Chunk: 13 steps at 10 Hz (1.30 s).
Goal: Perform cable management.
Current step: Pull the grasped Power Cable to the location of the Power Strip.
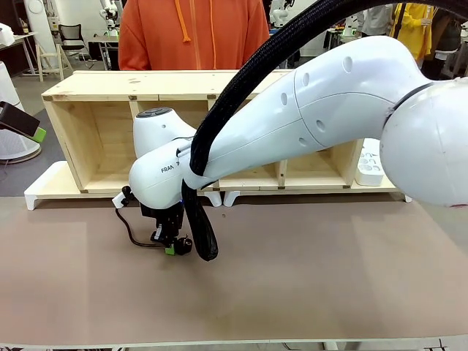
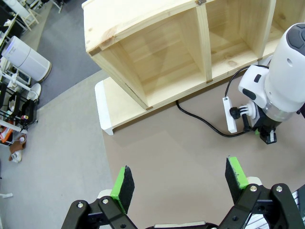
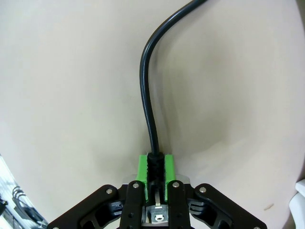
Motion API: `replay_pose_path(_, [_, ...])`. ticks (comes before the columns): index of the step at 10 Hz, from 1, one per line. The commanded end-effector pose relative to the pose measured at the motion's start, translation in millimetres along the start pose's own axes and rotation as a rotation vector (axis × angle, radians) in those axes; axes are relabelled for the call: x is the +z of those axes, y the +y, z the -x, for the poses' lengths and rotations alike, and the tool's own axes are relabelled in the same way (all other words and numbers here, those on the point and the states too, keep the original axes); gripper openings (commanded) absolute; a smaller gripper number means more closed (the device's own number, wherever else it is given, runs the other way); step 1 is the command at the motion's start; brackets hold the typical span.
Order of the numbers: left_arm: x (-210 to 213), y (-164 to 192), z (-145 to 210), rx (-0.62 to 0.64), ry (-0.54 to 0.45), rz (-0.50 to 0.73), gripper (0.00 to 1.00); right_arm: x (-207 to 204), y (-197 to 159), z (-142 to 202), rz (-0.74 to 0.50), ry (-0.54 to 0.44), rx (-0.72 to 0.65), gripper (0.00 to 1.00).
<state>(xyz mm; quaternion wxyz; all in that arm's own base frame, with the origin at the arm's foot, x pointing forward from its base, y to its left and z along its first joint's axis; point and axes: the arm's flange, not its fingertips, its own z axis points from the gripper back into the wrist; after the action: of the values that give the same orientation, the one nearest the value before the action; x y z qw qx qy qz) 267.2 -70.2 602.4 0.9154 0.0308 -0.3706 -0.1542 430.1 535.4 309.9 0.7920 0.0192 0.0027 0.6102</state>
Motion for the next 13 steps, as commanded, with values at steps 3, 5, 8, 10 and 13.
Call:
replay_pose_path(3, [0.7, 0.8, 1.0, -0.003, 0.006, 0.002, 1.00, 22.2, 43.4, 64.4, 0.036, -0.053, -0.049, 0.16])
replay_pose_path(5, [0.7, 0.8, 1.0, -0.003, 0.006, 0.002, 1.00, 30.3, 60.4, 89.3, 0.068, -0.087, -0.075, 0.16])
replay_pose_path(8, [0.7, 0.8, 1.0, -0.003, 0.006, 0.002, 1.00, 36.1, 83.7, 124.7, 0.117, -0.121, -0.138, 0.16])
replay_pose_path(10, [0.7, 0.8, 1.0, -0.003, 0.006, 0.002, 1.00, 37.0, 94.4, 148.1, 0.119, -0.145, -0.185, 0.16])
replay_pose_path(13, [0.7, 0.8, 1.0, -0.003, 0.006, 0.002, 1.00, 40.4, 114.8, 175.8, 0.148, -0.169, -0.263, 0.16])
